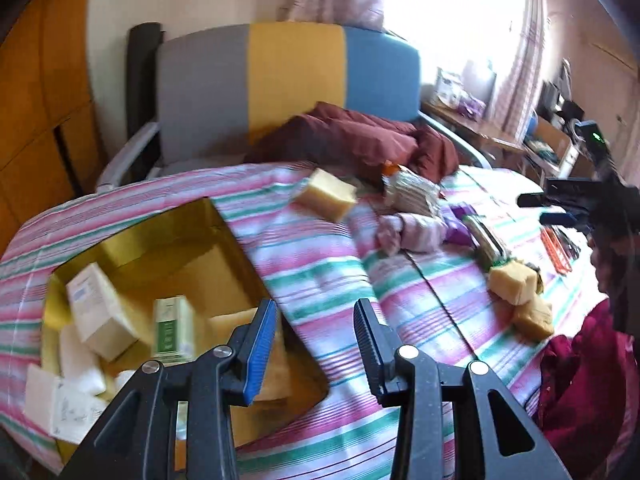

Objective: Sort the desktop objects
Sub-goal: 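Return both tools to the pile and grasp the cracker packet with the right tool, then lift the cracker packet with the right tool while the left tool grasps a pink sock, then carry the cracker packet and pink sock over the gold tray and open both tools, then return to the pile and grasp a yellow sock with the right tool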

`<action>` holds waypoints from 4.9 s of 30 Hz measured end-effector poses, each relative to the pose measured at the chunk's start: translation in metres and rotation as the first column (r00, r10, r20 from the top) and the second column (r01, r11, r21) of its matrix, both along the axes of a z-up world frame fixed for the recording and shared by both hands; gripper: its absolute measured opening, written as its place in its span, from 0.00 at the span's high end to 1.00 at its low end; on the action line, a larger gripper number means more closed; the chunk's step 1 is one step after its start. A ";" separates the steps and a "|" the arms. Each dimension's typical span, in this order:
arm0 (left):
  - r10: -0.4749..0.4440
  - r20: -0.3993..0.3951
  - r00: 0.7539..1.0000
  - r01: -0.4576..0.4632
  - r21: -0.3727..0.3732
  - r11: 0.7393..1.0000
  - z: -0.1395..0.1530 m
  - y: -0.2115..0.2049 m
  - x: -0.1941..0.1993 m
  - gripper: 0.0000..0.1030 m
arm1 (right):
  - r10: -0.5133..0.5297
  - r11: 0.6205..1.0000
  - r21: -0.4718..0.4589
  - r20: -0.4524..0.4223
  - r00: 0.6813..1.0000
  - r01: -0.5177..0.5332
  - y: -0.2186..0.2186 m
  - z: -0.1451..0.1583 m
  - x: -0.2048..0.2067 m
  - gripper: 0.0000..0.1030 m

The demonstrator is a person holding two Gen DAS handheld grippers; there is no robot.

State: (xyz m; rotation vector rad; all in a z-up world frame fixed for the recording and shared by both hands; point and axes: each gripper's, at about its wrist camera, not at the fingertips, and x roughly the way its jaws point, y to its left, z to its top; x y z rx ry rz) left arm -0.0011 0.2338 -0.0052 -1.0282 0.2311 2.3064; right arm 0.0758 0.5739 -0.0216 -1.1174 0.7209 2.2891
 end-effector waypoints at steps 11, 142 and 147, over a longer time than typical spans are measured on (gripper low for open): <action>-0.096 0.111 0.989 0.101 -0.040 0.994 -0.024 0.053 -0.019 0.61 | 0.027 0.998 -0.060 0.144 0.989 -0.019 0.038 -0.059 -0.041 0.32; 0.440 0.062 0.896 -0.444 0.051 0.895 -0.012 -0.180 -0.089 0.20 | 0.484 0.875 -0.002 -0.011 0.875 -0.484 -0.235 -0.015 -0.121 0.31; 0.399 0.034 0.916 -0.401 0.044 0.915 -0.005 -0.167 -0.086 0.15 | 0.389 0.921 -0.017 0.030 0.921 -0.389 -0.179 -0.009 -0.084 0.31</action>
